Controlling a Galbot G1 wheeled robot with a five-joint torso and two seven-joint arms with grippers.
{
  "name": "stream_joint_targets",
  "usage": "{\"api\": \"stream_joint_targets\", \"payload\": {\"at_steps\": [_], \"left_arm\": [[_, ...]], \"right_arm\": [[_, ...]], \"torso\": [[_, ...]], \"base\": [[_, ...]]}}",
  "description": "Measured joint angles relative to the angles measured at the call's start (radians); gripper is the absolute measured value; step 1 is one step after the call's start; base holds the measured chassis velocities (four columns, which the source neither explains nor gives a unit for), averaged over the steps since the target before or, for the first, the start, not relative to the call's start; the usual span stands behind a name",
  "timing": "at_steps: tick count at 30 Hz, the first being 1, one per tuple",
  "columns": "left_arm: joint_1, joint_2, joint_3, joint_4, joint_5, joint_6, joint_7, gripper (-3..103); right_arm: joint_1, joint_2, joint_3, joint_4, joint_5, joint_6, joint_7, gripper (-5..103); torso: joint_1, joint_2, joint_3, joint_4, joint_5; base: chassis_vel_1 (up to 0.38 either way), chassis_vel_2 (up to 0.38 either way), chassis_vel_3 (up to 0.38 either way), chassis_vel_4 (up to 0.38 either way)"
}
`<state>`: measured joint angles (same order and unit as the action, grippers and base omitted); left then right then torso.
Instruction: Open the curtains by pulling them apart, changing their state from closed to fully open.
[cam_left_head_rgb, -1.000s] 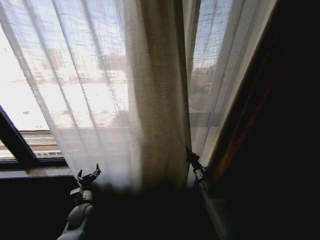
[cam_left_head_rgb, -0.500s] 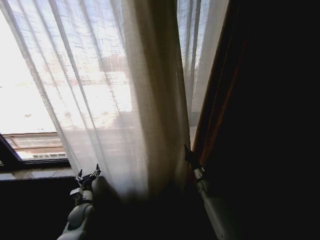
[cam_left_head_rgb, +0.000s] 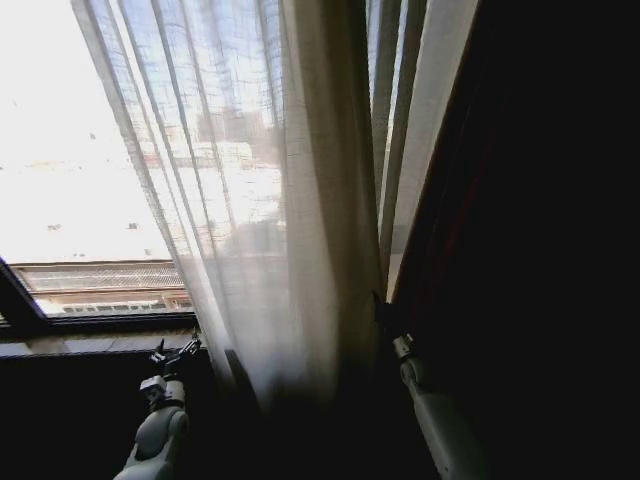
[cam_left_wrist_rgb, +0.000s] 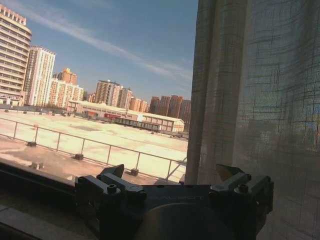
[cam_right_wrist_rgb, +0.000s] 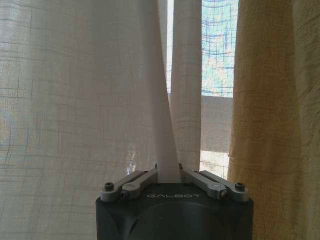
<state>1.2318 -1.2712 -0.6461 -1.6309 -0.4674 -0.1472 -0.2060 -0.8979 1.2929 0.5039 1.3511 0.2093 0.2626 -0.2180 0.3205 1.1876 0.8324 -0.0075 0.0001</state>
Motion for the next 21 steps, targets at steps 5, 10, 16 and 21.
{"api": "stream_joint_targets", "payload": {"at_steps": [5,10,16,21], "left_arm": [[0.000,0.000,0.000,0.000,0.000,0.000,0.000,100],[0.000,0.000,0.000,0.000,0.000,0.000,0.001,100],[0.000,0.000,0.000,0.000,0.000,0.000,0.001,100],[0.000,0.000,0.000,0.000,0.000,0.000,0.001,100]], "right_arm": [[-0.003,-0.012,-0.003,0.002,-0.003,0.000,0.019,0],[-0.021,-0.043,-0.002,0.042,-0.076,-0.075,0.019,0],[-0.024,-0.071,0.002,0.048,-0.107,-0.134,0.010,0],[-0.034,-0.078,0.006,0.047,-0.098,-0.126,0.031,0]], "torso": [[0.000,0.000,0.000,0.0005,-0.0001],[0.000,0.000,0.000,-0.0002,0.0004],[0.000,0.000,0.000,0.0001,0.0001],[0.000,0.000,0.000,0.0003,0.0000]], "base": [[-0.019,-0.032,0.041,0.031],[-0.059,-0.061,0.049,0.064],[-0.018,-0.012,0.015,0.013],[0.000,0.000,0.000,0.000]]}}
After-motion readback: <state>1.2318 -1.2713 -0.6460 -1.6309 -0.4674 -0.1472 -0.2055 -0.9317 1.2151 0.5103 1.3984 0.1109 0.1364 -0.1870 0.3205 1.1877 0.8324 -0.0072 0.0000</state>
